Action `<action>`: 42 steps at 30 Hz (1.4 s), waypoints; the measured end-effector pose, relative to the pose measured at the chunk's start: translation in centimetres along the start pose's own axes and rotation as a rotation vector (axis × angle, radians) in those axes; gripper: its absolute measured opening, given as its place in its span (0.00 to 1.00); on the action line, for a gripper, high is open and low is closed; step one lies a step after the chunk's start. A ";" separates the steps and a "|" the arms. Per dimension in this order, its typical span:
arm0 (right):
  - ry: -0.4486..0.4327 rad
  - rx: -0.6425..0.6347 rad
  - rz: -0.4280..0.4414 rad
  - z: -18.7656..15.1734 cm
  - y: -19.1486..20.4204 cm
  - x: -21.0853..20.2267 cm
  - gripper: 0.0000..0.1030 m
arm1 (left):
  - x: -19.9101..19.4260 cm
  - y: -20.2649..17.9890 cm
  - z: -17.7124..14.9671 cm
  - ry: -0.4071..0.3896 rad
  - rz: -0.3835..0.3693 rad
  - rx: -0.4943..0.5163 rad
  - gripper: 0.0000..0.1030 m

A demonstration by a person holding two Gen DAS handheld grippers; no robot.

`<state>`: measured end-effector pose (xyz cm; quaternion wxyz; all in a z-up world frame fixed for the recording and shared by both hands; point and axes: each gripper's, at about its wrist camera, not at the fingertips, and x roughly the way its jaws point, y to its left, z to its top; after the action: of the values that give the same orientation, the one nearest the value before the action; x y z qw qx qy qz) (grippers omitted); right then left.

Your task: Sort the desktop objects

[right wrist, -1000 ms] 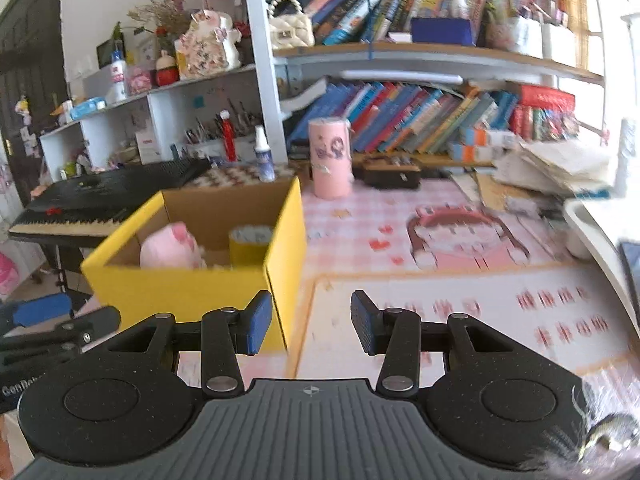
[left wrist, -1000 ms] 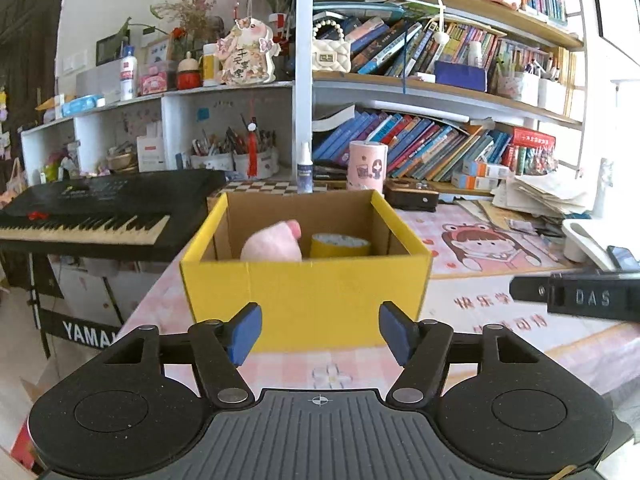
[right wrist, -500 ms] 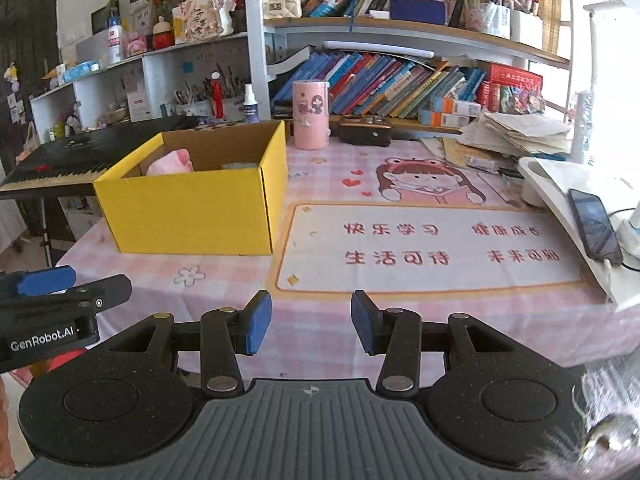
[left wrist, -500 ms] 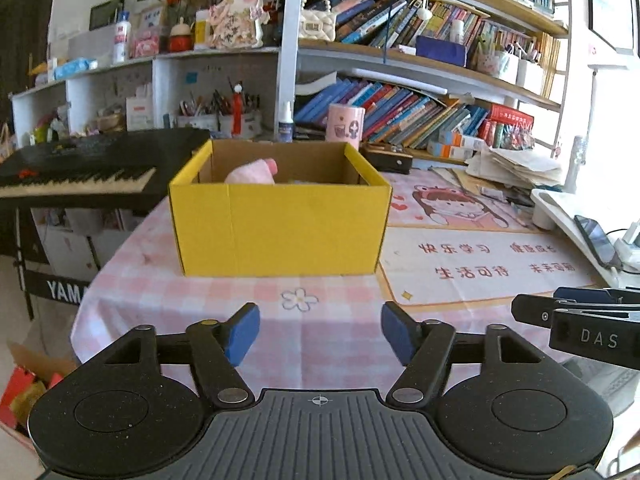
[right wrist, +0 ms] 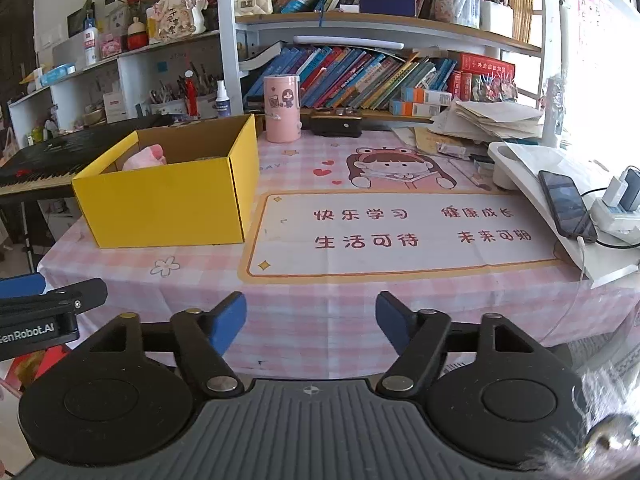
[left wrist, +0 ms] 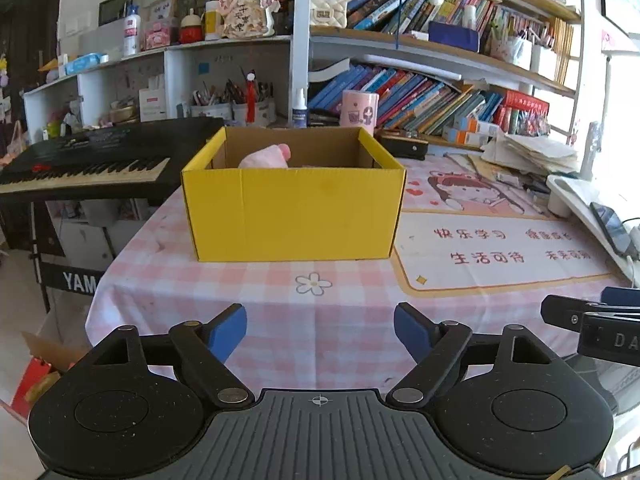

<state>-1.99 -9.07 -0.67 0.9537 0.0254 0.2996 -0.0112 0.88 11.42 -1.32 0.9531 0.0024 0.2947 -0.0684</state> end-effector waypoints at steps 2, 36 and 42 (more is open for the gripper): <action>0.001 0.003 -0.004 0.0 -0.2 -0.1 0.81 | 0.1 -0.1 0.0 0.002 0.003 0.002 0.81; 0.044 0.031 -0.019 -0.3 -1.4 0.3 0.97 | 0.5 -1.4 0.1 0.042 0.008 0.044 0.87; 0.049 0.027 -0.022 -0.3 -1.3 0.4 0.97 | 0.5 -1.4 0.1 0.044 0.010 0.043 0.87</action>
<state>-1.86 -10.36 -1.17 0.9454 0.0352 0.3230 -0.0249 1.15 10.01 -1.50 0.9465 0.0259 0.3139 -0.0701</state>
